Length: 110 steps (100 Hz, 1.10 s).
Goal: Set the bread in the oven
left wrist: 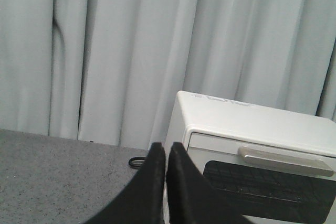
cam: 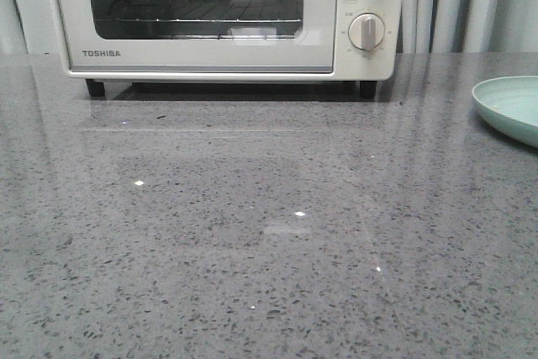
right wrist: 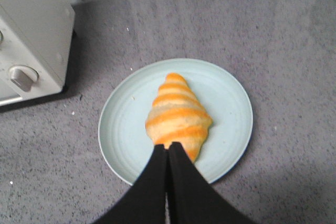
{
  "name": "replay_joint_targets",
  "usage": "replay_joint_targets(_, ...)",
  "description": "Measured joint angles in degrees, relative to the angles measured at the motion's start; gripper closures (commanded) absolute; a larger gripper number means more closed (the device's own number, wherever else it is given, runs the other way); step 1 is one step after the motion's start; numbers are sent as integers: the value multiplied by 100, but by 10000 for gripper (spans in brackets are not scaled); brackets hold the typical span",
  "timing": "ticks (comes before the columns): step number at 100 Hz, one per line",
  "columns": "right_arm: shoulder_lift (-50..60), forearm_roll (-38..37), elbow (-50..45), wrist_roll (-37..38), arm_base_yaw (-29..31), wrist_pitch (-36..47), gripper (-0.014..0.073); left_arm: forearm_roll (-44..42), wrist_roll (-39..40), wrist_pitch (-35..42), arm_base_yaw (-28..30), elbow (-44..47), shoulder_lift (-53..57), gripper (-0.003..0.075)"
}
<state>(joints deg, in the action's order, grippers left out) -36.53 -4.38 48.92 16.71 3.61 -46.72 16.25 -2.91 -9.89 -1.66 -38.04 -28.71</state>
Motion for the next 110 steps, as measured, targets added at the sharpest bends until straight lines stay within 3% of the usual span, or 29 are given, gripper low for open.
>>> replay_joint_targets(25, -134, 84, 128, -10, 0, -300, 658, 0, -62, -46, -228, -724, -1210, 741)
replay_joint_targets(65, -134, 121, 128, -10, 0, -505, 661, -46, -525, 621, -1921, -1588, -3023, 741)
replay_joint_targets(110, -134, 175, 128, -22, 0, -654, 661, 67, -534, 1344, -2491, -2389, -4586, 741)
